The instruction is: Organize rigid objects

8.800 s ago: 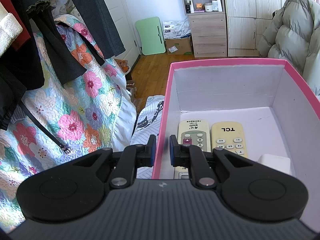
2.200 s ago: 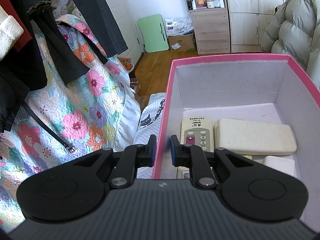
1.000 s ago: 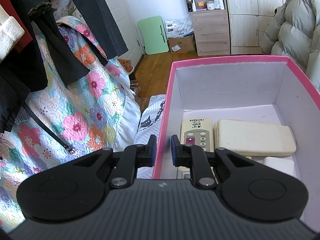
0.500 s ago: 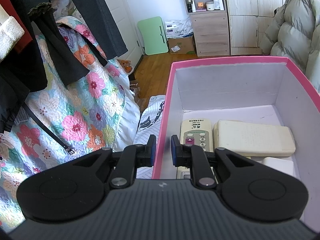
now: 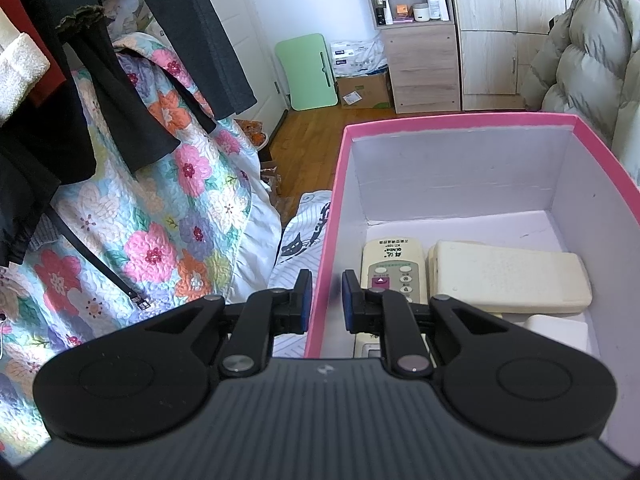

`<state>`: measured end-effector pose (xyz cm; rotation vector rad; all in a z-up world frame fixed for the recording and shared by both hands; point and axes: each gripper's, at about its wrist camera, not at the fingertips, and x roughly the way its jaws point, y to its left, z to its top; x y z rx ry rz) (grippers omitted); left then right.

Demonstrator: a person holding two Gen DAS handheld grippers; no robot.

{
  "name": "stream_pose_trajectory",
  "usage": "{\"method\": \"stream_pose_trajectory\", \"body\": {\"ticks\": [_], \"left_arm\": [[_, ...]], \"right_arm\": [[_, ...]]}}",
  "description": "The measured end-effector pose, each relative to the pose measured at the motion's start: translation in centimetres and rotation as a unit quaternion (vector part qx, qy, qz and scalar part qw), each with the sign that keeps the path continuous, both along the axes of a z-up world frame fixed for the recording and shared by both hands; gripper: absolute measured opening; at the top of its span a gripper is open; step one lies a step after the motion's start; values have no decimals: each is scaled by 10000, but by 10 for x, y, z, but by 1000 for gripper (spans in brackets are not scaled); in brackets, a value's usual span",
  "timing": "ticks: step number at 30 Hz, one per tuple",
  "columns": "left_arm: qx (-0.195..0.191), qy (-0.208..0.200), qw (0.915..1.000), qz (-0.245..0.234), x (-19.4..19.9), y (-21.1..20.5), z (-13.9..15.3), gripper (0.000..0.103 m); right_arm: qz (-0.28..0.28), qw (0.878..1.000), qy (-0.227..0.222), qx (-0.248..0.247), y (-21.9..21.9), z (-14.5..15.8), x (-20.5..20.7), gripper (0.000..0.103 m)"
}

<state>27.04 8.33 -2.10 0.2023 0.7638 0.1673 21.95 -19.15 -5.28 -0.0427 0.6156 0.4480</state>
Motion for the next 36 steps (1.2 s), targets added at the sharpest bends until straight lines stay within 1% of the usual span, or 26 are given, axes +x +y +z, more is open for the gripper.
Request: {"method": "stream_pose_trajectory", "body": {"ticks": [4,7,8,9,14,16,18,20,23,25,28,33,36], "left_arm": [[0,3,10000,-1,0,0,-1,15],[-53,-17,10000,-32,0,2,0,15],[-57,-17,10000,-18,-1,2,0,15],[-47,-3,10000,2,-2,0,-1,15],[-44,1,10000,-21,-1,1,-2,15],[-59,-7,10000,-26,-1,2,-2,15],[-47,-16,10000,-20,-1,2,-3,15],[-45,-15,10000,-17,-1,2,-3,15],[-54,-34,10000,-11,-1,2,-3,15],[-43,-34,10000,-10,0,2,-4,15],[-40,-41,10000,-11,-2,-2,-5,15],[-81,-70,9999,-10,-5,-3,-5,15],[-45,-108,9999,6,-6,-4,-5,15]], "right_arm": [[-61,9998,-149,77,-2,18,-9,24],[14,9991,-316,281,-2,41,-13,24],[28,9986,-408,321,0,50,-14,7],[61,9983,-486,301,2,59,-15,5],[226,9950,-912,332,14,98,-20,4],[295,9938,-1004,372,21,108,-23,4],[392,9919,-1169,304,30,119,-28,4],[522,9904,-1234,334,37,129,-29,4],[747,9892,-1186,438,48,140,-28,4],[899,9889,-1059,525,55,143,-26,4],[1115,9893,-614,718,65,136,-17,4],[1257,9882,466,742,94,100,21,4],[1312,9819,1158,727,112,75,49,4]]}}
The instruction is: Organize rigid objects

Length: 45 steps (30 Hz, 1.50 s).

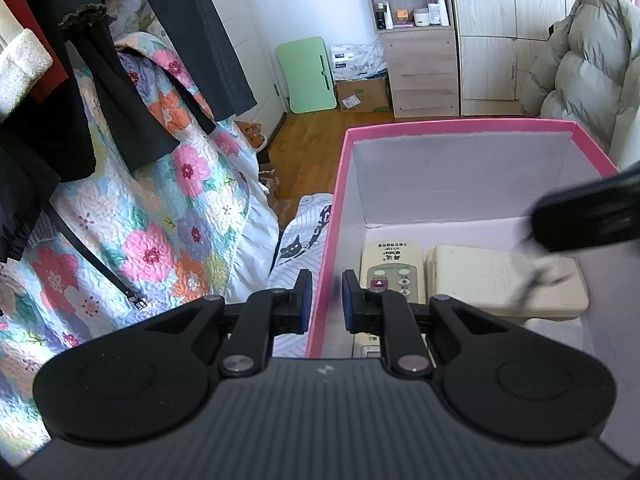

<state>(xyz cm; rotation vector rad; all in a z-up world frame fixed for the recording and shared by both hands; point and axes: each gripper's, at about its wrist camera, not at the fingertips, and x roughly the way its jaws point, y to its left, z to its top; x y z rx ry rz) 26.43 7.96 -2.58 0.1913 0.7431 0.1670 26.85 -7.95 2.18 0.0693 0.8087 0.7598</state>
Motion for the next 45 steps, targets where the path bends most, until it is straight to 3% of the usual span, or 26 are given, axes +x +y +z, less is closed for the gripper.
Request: {"method": "stream_pose_trajectory", "body": {"ticks": [5,7,9,15,21,26,29,35,45], "left_arm": [[-259,-74,9995,144,-2,8,3,19],[-174,-86,9998,107,-3,5,2,19],[-137,-70,9999,67,-3,3,2,19],[-174,-71,9998,27,-4,4,2,19],[-165,-56,9998,119,-2,4,3,19],[-102,-47,9999,112,0,4,3,19],[-99,-3,9999,89,0,2,3,19],[-22,19,10000,77,1,0,2,19],[19,8,10000,22,-1,0,2,19]], "right_arm": [[-148,9933,1098,339,20,-31,45,2],[-244,9917,1208,380,26,-35,57,2],[-436,9906,1241,386,29,-37,64,9],[-466,9928,852,696,-4,-18,33,9],[-573,9968,274,484,-59,13,-17,18],[-765,9969,-55,190,-103,18,-48,23],[-894,9956,-254,99,-126,10,-60,37],[-1309,9887,-489,-542,-140,-27,-56,40],[-1639,9846,-71,-600,-143,-90,-13,47]]}}
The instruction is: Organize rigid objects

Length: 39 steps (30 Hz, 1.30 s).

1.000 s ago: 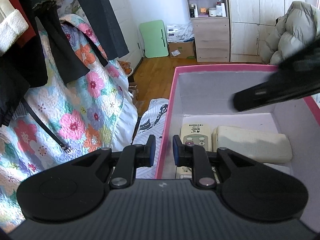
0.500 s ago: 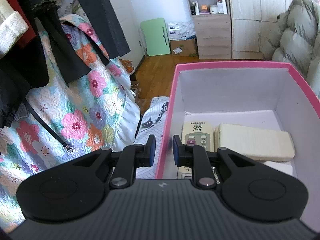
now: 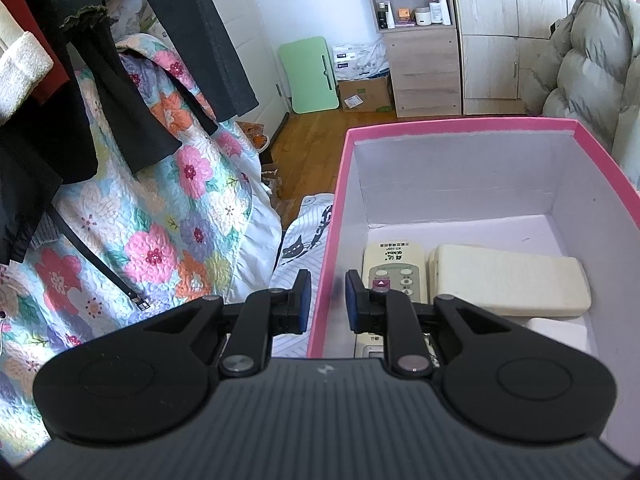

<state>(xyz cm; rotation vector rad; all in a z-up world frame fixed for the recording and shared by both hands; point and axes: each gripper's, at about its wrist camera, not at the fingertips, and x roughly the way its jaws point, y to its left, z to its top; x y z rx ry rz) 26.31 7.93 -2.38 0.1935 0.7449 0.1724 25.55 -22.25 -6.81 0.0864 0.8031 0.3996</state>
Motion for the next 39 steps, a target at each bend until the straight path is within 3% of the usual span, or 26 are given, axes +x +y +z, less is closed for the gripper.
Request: {"method": "stream_pose_trajectory", "body": {"ticks": [5,8,13,14,15,16,24,39], "left_arm": [[-13,-16,10000,-20,0,0,1,19],[-12,-38,10000,-46,0,0,1,19],[-33,-83,9999,-51,-1,1,1,19],[-34,-87,9999,-51,-1,1,1,19],[-32,-87,9999,-51,-1,1,1,19],[-37,-85,9999,-56,-2,2,1,19],[-3,-85,10000,-40,-1,0,1,19],[-10,-17,10000,32,0,-1,1,17]], "right_arm": [[-106,9995,171,-233,13,-22,26,49],[-156,9991,-111,-372,21,-26,34,57],[-200,9950,-581,-788,33,-31,39,55],[-179,9949,-639,-765,33,-31,39,42],[-203,9953,-649,-689,31,-31,38,16],[-273,9952,-653,-680,30,-30,38,4],[-464,9967,-666,-89,11,-13,19,4],[164,9833,-1764,419,19,82,-60,4]]}}
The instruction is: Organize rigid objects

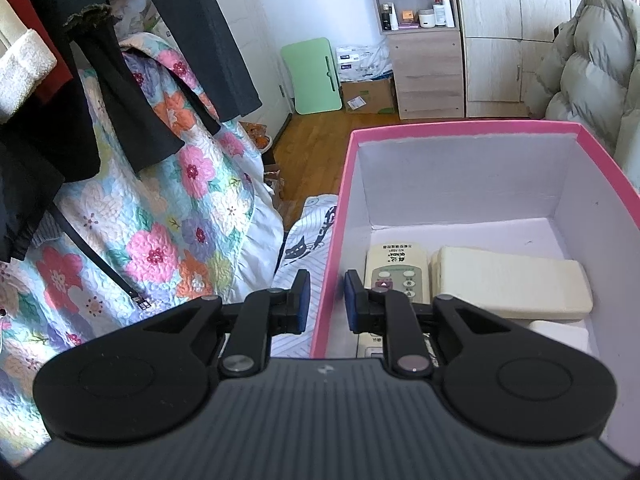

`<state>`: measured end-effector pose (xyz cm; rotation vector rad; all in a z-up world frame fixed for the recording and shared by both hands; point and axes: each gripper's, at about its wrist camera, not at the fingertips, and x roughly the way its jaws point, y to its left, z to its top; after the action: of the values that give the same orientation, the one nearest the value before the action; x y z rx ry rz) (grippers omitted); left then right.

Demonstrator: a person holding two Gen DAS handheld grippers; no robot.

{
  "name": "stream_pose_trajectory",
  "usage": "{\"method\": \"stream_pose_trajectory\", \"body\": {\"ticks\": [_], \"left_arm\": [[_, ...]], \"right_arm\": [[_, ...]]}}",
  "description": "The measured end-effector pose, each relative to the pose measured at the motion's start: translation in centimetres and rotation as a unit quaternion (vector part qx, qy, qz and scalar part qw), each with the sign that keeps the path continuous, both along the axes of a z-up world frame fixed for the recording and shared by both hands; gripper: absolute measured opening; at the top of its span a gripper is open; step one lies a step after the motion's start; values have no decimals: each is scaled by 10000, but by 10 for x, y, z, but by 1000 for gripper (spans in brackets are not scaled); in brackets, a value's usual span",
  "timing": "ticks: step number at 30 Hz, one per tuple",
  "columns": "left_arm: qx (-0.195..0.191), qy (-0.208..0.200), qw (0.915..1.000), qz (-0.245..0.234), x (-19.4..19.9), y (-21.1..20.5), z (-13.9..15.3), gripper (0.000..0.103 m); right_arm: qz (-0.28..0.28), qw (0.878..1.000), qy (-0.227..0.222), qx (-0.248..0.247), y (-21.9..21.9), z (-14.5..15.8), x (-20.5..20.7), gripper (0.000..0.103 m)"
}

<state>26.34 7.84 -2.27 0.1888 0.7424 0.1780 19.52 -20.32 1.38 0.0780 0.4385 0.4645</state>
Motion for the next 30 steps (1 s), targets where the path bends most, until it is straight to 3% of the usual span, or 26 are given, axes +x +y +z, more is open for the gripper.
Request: {"method": "stream_pose_trajectory", "body": {"ticks": [3,5,10,20,30], "left_arm": [[41,-5,10000,-15,0,-1,0,16],[34,-15,10000,-21,0,-1,0,16],[-4,-51,10000,-59,-1,0,1,15],[-10,-63,10000,-29,-2,1,2,15],[-74,-157,9997,-151,-5,1,2,17]], "right_arm": [[247,9997,-88,7,10,21,-9,4],[266,9995,140,-106,21,34,-16,4],[718,9970,284,-34,47,42,-30,4],[1061,9919,447,-536,99,22,-33,4],[963,9845,568,-1348,125,-10,27,4]]}}
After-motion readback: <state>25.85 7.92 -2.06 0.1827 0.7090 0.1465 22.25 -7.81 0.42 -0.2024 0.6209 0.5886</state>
